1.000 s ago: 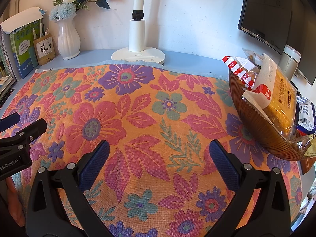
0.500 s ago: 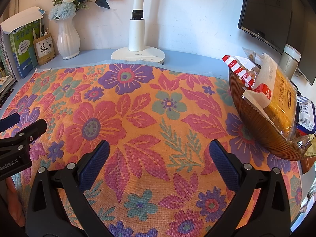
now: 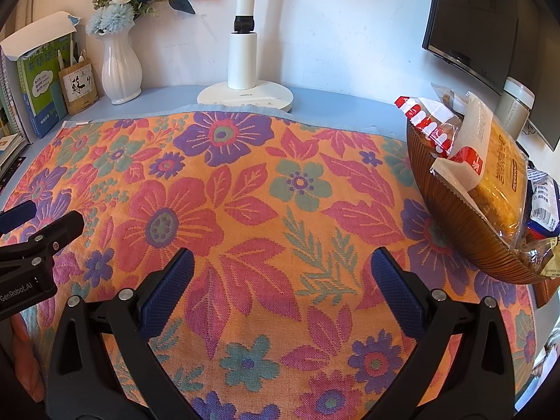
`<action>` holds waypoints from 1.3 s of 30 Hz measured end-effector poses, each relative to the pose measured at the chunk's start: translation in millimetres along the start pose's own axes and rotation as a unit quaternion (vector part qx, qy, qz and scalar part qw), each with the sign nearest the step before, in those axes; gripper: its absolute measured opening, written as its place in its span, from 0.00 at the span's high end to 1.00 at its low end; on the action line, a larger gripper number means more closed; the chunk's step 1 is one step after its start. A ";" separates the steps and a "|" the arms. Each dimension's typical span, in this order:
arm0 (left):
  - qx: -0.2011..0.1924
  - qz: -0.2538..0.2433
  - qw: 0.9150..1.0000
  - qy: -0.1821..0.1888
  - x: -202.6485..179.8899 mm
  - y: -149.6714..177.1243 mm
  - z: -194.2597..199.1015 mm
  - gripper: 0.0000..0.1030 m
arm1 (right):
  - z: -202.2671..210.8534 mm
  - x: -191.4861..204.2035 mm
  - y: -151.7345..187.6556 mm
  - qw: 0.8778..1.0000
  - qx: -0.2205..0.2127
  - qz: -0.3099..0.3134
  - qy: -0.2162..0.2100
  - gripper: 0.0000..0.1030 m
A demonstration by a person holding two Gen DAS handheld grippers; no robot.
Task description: Organize snacks
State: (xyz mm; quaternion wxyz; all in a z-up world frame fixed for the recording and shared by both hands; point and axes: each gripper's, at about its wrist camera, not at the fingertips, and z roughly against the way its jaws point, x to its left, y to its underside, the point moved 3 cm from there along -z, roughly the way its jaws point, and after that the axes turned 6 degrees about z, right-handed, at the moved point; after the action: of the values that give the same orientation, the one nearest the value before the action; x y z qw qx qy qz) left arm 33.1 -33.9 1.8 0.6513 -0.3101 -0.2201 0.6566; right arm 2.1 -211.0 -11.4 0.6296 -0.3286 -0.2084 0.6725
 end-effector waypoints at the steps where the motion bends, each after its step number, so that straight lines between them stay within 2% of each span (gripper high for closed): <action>1: 0.000 0.000 1.000 0.000 0.9 -0.1 -0.1 0.05 | -0.4 -0.1 -0.1 1.000 0.000 0.000 0.000 0.03; 6: 0.003 0.001 1.000 0.000 -1.2 1.4 -0.7 0.05 | -4.0 -0.7 1.0 1.000 0.008 0.000 -0.003 0.03; 10: 0.015 0.000 1.000 -0.003 -1.0 1.4 -4.7 0.05 | -20.6 -3.5 2.2 0.999 0.051 -0.009 -0.012 0.03; 14: 0.050 0.001 0.999 -0.009 -0.1 2.9 -17.3 0.05 | -39.3 -8.6 7.6 0.994 0.101 -0.026 -0.033 0.03; 17: 0.088 0.003 0.996 -0.022 1.8 5.7 -30.3 0.05 | -39.3 -11.1 10.6 0.993 0.103 -0.033 -0.043 0.03; 21: 0.089 -0.015 0.995 -0.050 -5.9 8.5 -31.7 0.05 | -34.1 -10.1 14.9 0.994 0.100 -0.030 -0.036 0.03; 23: 0.089 -0.008 0.995 -0.044 -3.8 8.9 -31.1 0.05 | -31.6 -12.6 20.4 0.996 0.072 -0.050 -0.035 0.03; 39: 0.087 -0.010 0.995 -0.039 -2.7 7.7 -33.0 0.05 | -33.6 -14.8 16.7 0.996 0.074 -0.045 -0.035 0.03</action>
State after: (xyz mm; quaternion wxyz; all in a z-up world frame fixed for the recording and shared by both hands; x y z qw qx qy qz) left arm 50.4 -40.7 -26.6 0.6732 -0.2244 -0.1907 0.6783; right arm 13.8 -232.1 -43.8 0.6742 -0.2478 -0.1947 0.6679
